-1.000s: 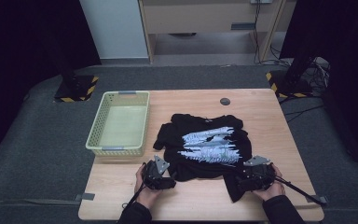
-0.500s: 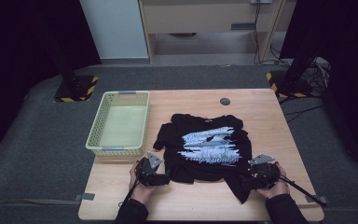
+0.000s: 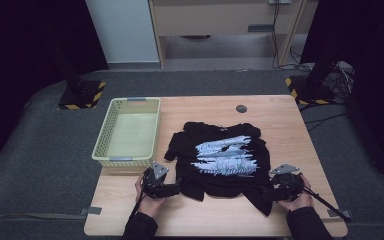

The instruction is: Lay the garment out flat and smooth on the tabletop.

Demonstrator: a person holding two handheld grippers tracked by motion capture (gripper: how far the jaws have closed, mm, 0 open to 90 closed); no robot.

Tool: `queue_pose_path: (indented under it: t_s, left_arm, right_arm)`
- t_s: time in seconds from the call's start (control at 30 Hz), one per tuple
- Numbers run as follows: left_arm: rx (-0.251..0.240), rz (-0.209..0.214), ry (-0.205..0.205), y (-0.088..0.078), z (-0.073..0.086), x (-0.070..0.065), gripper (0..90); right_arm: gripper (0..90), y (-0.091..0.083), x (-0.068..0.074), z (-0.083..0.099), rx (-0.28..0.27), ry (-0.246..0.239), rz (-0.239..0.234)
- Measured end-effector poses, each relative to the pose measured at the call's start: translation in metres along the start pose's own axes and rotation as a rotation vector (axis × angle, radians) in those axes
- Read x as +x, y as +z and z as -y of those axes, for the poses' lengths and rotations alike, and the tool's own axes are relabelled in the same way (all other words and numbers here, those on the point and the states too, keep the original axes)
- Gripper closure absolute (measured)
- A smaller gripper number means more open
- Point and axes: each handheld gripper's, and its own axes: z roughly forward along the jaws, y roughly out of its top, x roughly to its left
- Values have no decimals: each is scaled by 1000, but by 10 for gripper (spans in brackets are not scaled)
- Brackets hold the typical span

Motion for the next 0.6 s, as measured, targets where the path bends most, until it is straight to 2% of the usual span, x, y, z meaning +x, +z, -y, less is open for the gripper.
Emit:
queue_pose_path:
  t_s: [0.1,0.2,0.3,0.43,0.6]
  left_arm:
    - [-11,30,5,-3,1,-12,127]
    - [-1,48,15,0,1,-24,122]
    - [12,51,26,8,-1,-34,117]
    - [31,53,62,16,0,-46,110]
    - [76,61,93,23,6,-52,101]
  right_arm:
    - [39,-6,-1,0,-36,22,-14]
    - [42,-9,0,-1,-56,37,-26]
    - [41,-7,1,-1,-46,32,-31]
    - [41,-5,3,0,-31,27,-33]
    - [41,-3,4,0,-21,20,-33]
